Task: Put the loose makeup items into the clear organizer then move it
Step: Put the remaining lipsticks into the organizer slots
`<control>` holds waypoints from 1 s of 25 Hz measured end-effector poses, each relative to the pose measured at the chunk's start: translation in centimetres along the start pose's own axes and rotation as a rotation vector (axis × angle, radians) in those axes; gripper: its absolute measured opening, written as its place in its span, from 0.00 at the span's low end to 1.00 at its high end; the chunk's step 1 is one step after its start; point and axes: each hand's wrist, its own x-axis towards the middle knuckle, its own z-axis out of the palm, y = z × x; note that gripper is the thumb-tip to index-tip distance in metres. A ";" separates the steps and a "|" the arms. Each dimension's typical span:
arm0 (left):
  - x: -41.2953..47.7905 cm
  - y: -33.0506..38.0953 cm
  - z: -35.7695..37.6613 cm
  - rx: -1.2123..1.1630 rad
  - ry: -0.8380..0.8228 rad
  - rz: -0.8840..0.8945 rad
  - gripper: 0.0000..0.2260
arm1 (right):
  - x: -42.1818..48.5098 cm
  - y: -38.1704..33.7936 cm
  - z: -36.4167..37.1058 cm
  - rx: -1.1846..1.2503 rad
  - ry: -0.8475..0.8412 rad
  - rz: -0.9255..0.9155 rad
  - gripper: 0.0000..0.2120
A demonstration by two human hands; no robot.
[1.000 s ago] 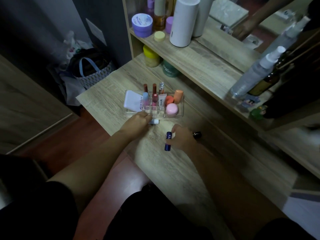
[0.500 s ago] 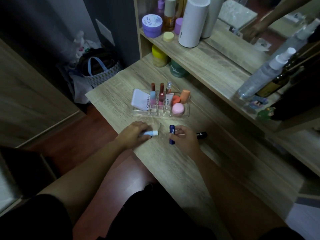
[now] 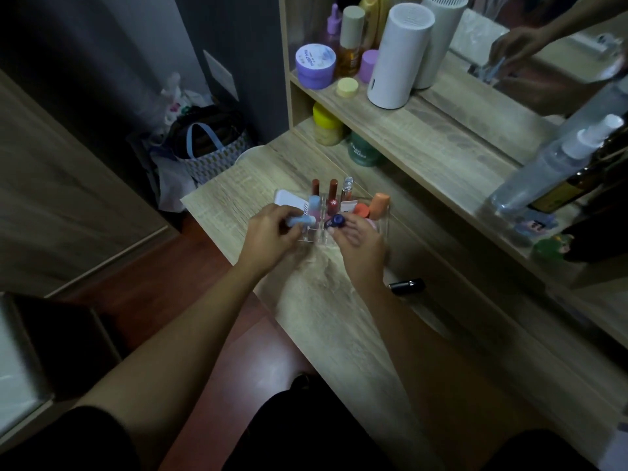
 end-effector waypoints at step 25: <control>0.3 -0.1 3.6 -0.166 0.001 -0.108 0.11 | -0.3 1.6 2.2 -0.160 0.017 0.066 0.17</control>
